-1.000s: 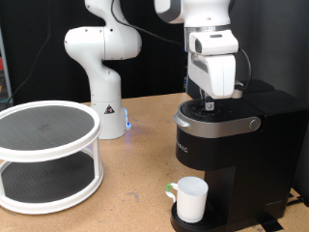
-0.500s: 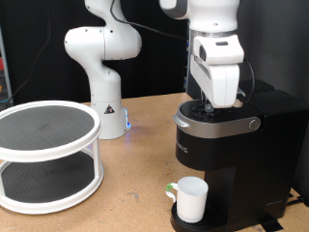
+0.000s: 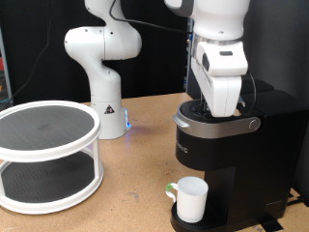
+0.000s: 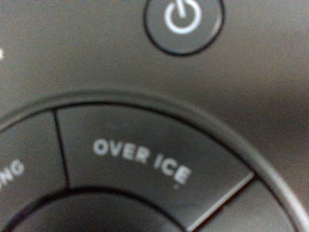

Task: Make a cup of coffee with the keurig machine

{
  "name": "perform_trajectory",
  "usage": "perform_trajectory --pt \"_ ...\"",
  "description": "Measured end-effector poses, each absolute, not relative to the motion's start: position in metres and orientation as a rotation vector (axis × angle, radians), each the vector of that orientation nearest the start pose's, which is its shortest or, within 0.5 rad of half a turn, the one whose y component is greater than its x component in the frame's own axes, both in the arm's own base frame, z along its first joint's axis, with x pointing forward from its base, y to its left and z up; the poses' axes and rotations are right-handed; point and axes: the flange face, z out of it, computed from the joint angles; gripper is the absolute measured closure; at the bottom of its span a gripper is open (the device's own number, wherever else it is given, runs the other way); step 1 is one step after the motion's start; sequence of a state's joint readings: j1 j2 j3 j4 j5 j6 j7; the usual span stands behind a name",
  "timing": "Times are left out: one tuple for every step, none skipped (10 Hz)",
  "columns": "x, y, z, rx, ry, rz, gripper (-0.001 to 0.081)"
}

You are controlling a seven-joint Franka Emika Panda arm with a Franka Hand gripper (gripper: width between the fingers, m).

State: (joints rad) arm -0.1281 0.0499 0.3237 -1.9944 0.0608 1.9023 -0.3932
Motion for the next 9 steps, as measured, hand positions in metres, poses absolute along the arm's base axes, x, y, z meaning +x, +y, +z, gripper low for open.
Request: perform_trajectory --pt "0.5398 0.1094 0.4259 -2.925 -0.847 0.218 0.0799" --pt "0.5404 0.1093 0.4257 -2.925 -0.844 0.22 0.0799" --pt "0.5405 0.1092 0.4257 -2.925 -0.844 0.219 0.0799" --pt "0.5413 0.1092 0.4257 -2.927 -0.843 0.209 0.0799" --pt "0.543 0.109 0.4252 -2.931 -0.843 0.182 0.0799" --pt "0.5437 0.1086 0.4251 -2.932 -0.855 0.155 0.0799" --pt "0.5418 0.1086 0.4254 -2.927 -0.88 0.135 0.0799" --pt "0.5394 0.1085 0.4259 -2.916 -0.91 0.103 0.0799" --pt "0.5362 0.1086 0.4267 -2.901 -0.933 0.066 0.0799"
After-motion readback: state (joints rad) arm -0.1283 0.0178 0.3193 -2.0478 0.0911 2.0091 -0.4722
